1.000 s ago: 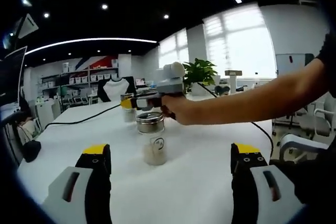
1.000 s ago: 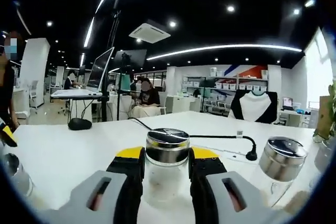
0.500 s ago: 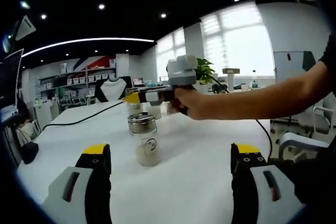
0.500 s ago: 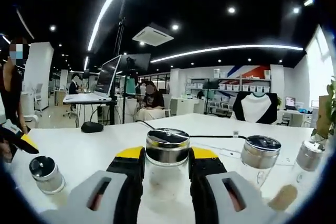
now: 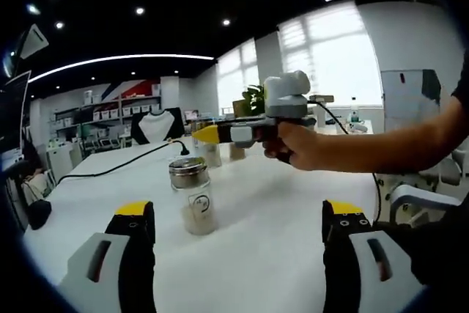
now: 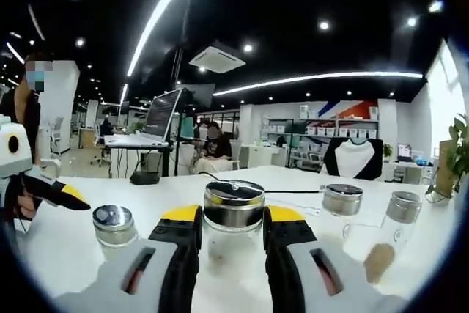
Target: Rotate the seasoning bottle until the label or dispensing opening points toward the visible target arrow and the bottle remains upright within the marked orientation range
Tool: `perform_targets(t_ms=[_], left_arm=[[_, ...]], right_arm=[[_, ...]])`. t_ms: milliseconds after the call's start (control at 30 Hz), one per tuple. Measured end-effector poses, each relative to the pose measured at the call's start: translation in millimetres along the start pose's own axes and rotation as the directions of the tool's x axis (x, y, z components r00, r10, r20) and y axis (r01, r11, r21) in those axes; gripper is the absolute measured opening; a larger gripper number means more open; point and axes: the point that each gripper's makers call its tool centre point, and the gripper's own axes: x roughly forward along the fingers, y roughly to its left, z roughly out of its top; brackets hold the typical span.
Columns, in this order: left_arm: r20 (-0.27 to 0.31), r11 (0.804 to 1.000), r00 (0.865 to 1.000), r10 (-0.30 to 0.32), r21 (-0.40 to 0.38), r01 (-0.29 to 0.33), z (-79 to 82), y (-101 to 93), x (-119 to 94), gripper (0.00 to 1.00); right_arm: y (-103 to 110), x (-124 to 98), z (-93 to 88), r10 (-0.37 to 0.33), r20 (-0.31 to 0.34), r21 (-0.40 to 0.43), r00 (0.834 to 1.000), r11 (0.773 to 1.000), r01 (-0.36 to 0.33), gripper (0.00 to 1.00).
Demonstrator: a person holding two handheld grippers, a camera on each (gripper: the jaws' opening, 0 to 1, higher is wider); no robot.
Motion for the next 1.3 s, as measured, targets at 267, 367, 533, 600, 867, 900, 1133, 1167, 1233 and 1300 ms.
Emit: perform_targets(t_ms=[267, 367, 533, 600, 867, 900, 1133, 1167, 1233, 1300], left_arm=[[-0.003, 1.000, 1.000, 0.002, 0.013, -0.001, -2.2, -5.2, 3.4, 1.00], [0.000, 1.000, 1.000, 0.000, 0.009, 0.000, -3.1, -5.7, 4.1, 0.98], [0.010, 1.000, 1.000, -0.008, -0.003, 0.008, -1.9, -8.7, 5.7, 0.95], [0.012, 1.000, 1.000, -0.017, 0.001, 0.017, -2.0, -11.9, 6.2, 0.92], [0.055, 0.998, 0.996, -0.063, 0.011, 0.063, 0.0, -28.7, 9.8, 0.77], [0.058, 0.998, 0.996, -0.067, 0.016, 0.066, 0.8, -31.3, 10.7, 0.77], [0.053, 0.996, 0.996, -0.068, 0.067, 0.064, -2.6, -41.0, 17.2, 0.70], [0.051, 0.995, 0.996, -0.075, 0.072, 0.071, -2.8, -43.6, 18.1, 0.69], [0.049, 0.995, 0.996, -0.081, 0.067, 0.077, -4.8, -48.5, 21.2, 0.66], [0.052, 0.995, 0.995, -0.090, 0.050, 0.088, -6.4, -53.5, 23.9, 0.64]], right_arm=[[22.5, -23.7, 7.4, -0.001, 0.016, -0.016, 1.000, 1.000, 0.001, 0.30], [30.9, -32.1, 6.2, 0.003, 0.010, 0.005, 1.000, 1.000, -0.003, 0.30], [43.3, -46.3, 5.8, 0.012, 0.020, 0.061, 1.000, 0.998, -0.013, 0.30], [48.6, -54.3, 5.2, 0.013, 0.029, 0.074, 1.000, 0.997, -0.015, 0.30], [71.4, -82.4, 2.6, 0.033, 0.067, 0.147, 0.997, 0.988, -0.043, 0.30], [75.4, -86.6, 2.6, 0.039, 0.070, 0.146, 0.997, 0.988, -0.049, 0.30], [94.7, -109.5, 4.5, 0.092, 0.098, 0.171, 0.991, 0.979, -0.108, 0.30], [97.7, -112.3, 4.7, 0.103, 0.100, 0.171, 0.990, 0.978, -0.119, 0.30], [106.4, -120.2, 5.5, 0.140, 0.110, 0.177, 0.984, 0.972, -0.158, 0.30], [114.7, -126.4, 6.5, 0.178, 0.124, 0.180, 0.976, 0.963, -0.199, 0.30]])
